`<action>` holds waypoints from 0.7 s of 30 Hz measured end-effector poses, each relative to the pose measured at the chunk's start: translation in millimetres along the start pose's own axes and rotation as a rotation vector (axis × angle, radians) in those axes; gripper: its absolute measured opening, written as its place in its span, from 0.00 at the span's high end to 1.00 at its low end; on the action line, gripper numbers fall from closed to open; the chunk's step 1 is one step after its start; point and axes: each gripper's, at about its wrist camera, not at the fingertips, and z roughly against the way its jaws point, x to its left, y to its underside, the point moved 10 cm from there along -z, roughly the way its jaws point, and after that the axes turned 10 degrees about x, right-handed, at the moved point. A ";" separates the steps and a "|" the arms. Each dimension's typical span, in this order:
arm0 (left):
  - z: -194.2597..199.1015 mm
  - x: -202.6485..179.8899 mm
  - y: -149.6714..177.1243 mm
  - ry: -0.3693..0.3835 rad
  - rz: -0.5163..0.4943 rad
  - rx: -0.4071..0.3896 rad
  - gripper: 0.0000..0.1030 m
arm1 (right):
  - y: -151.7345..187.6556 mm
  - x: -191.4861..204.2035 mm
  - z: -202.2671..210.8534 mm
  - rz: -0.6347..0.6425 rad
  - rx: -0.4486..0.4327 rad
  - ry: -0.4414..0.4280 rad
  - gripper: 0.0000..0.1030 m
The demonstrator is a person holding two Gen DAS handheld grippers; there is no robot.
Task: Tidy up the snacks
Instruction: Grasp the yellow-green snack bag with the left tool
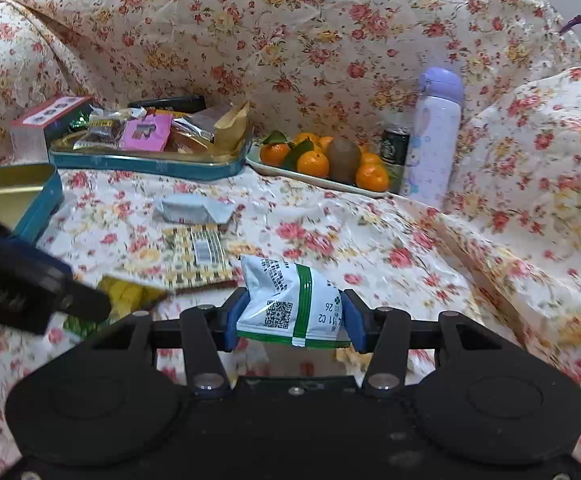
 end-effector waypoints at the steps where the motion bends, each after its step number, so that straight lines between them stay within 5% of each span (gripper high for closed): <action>1: -1.3 -1.0 -1.0 -0.005 -0.001 -0.001 0.56 | 2.9 -0.9 1.8 0.000 0.000 0.011 0.50; 21: -31.5 -4.3 -10.6 0.035 0.085 0.097 0.50 | 34.5 1.5 -3.3 -0.027 0.060 0.039 0.49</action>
